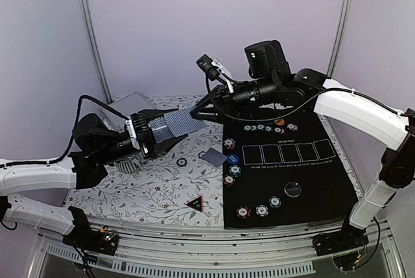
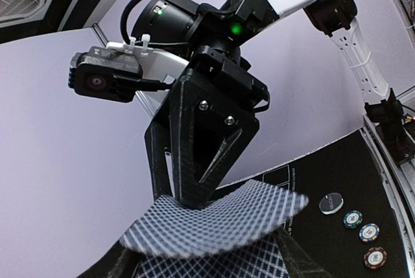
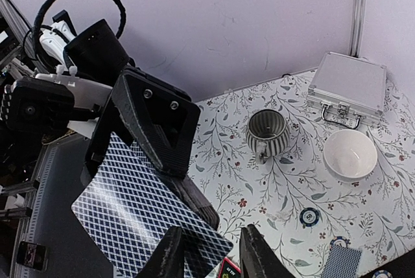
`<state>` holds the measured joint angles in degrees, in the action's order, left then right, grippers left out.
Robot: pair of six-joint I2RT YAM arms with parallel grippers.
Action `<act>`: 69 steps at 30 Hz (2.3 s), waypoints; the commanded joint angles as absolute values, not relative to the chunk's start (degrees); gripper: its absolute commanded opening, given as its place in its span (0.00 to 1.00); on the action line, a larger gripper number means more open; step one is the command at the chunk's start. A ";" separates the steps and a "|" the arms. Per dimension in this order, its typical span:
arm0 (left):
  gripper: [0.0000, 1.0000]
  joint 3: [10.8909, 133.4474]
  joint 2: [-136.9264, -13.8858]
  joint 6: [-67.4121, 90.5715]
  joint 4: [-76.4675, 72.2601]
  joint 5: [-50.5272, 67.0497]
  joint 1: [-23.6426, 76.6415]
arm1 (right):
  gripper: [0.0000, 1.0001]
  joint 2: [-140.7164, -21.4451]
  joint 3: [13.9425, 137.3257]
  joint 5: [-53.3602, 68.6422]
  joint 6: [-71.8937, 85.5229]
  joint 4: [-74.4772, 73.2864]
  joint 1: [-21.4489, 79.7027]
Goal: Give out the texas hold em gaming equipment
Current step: Pick up the poker card from the face-down deck piles, then distribute the poker card in the big blind area.
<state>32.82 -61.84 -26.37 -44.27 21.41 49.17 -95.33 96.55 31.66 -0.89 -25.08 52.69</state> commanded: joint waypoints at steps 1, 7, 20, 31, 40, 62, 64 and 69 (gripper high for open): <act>0.56 32.79 -61.59 -26.63 -46.32 21.29 48.93 | 0.27 -93.77 98.43 34.94 -0.35 -26.31 52.37; 0.56 32.96 -61.80 -26.31 -46.38 20.77 48.94 | 0.11 -93.99 99.07 37.24 2.12 -26.44 52.35; 0.56 33.05 -61.70 -26.11 -46.45 20.56 48.89 | 0.03 -94.04 99.49 38.20 4.53 -27.36 51.65; 0.56 32.98 -61.73 -25.92 -46.76 20.30 48.87 | 0.45 -95.31 99.21 39.35 8.34 -28.39 51.55; 0.56 32.98 -61.84 -26.19 -46.67 20.22 48.91 | 0.58 -97.46 102.42 37.30 10.33 -34.45 51.51; 0.56 32.96 -61.88 -26.15 -46.67 20.30 48.92 | 0.27 -98.94 104.77 37.46 10.38 -37.41 51.43; 0.56 32.97 -61.88 -26.21 -46.67 20.24 48.80 | 0.26 -98.57 104.69 36.83 10.17 -37.82 51.27; 0.56 32.96 -61.88 -26.15 -46.67 20.31 48.88 | 0.22 -97.88 104.63 35.93 9.98 -38.80 50.67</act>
<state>32.82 -62.17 -26.33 -44.18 20.43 49.12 -99.70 103.57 38.04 10.87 -36.47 51.57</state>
